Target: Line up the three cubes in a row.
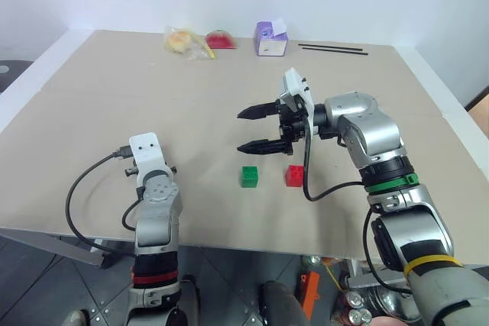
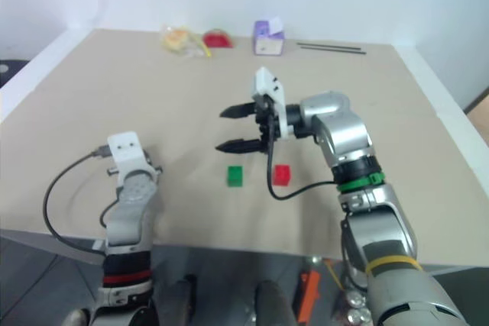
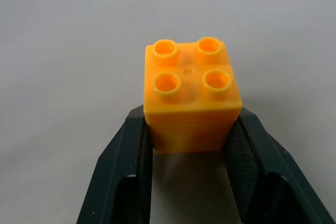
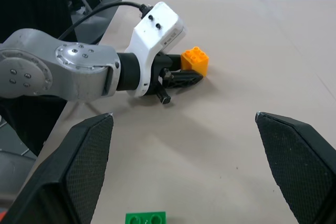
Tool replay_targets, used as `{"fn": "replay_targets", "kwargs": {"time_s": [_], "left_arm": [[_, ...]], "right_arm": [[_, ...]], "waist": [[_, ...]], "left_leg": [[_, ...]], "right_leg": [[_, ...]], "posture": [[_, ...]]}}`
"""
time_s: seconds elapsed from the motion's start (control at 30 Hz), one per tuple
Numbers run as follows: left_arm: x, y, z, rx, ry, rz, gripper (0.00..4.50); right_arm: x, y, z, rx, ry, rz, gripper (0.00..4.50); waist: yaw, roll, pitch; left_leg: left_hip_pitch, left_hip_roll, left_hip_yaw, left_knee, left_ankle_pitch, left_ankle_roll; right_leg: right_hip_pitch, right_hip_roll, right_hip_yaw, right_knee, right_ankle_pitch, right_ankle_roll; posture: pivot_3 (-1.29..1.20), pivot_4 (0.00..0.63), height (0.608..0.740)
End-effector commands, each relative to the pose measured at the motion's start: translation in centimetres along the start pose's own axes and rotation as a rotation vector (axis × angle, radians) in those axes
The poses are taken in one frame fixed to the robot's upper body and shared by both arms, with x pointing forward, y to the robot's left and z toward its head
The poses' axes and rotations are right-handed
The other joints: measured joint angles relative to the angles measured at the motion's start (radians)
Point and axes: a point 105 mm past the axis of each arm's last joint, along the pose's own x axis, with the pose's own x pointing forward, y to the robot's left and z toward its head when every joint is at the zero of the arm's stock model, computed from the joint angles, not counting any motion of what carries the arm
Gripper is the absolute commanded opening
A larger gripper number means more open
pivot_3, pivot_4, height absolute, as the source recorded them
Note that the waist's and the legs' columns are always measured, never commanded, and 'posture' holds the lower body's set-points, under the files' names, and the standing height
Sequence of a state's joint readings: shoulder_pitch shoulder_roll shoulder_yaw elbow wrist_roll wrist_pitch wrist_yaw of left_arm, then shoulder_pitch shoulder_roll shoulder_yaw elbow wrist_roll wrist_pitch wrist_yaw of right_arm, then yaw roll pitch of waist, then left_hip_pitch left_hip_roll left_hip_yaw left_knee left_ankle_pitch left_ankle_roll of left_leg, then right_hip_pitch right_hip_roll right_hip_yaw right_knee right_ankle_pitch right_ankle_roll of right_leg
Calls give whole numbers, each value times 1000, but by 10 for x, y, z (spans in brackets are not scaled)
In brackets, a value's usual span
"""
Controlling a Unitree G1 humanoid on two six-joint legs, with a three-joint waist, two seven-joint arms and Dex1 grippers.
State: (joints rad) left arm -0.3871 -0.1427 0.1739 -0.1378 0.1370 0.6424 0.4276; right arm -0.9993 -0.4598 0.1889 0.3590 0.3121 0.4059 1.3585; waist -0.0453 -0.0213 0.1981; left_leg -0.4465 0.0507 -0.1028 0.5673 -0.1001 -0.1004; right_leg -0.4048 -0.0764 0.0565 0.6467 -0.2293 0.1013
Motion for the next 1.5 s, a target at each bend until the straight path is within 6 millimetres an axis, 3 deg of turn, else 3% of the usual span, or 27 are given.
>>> {"fn": "replay_targets", "kwargs": {"time_s": [0.03,0.23,0.33,0.43,0.57,0.77,0.97,1.17,1.5], "left_arm": [[2,6,5,-5,-9,26,1316],[5,-4,12,-32,-39,-122,1316],[-2,-13,32,-61,-148,-381,1316],[-21,-21,55,58,-273,-831,1316],[-34,-21,47,260,-234,-1204,1316],[-38,-23,34,423,-197,-1496,1316],[-29,-35,33,521,-186,-1665,1316],[-35,-40,26,638,-149,-1861,1316],[-31,-35,5,780,-40,-1946,1316]], "right_arm": [[-5,-7,20,-34,-50,-31,4500],[-7,-5,20,-36,-47,-26,4500],[-12,-2,19,-37,-37,-18,4500],[-21,1,17,-42,-11,-13,4500],[-26,1,13,-49,15,-21,4500],[-30,6,11,-52,28,-31,4500],[-37,15,9,-58,49,-49,4500],[-47,23,4,-30,81,-68,4500],[-57,26,-1,-7,98,-109,4500]], "waist": [[0,0,0],[0,0,0],[0,0,0],[-1,0,0],[-2,1,0],[-1,1,0],[0,1,0],[-2,1,0],[-2,1,0]], "left_leg": [[0,0,0,0,0,0],[0,0,0,0,0,0],[0,0,0,0,0,0],[-1,0,0,-2,1,-1],[-1,1,0,-4,1,-2],[-1,1,0,-3,1,-2],[-1,1,0,-3,1,-2],[-1,1,0,-3,1,-2],[-2,1,0,-3,1,-1]], "right_leg": [[0,0,0,0,0,0],[0,0,0,0,0,0],[0,0,0,0,0,-1],[-2,0,0,1,0,-1],[-3,0,0,1,-2,-3],[-3,0,-1,1,-2,-3],[-3,0,-1,1,-2,-3],[-3,0,0,1,-2,-2],[-3,0,-1,1,-3,-2]], "posture": [[0,150,740],[0,150,740],[0,150,740],[0,150,740],[0,150,740],[0,150,740],[0,150,740],[0,150,740],[0,150,740]]}}
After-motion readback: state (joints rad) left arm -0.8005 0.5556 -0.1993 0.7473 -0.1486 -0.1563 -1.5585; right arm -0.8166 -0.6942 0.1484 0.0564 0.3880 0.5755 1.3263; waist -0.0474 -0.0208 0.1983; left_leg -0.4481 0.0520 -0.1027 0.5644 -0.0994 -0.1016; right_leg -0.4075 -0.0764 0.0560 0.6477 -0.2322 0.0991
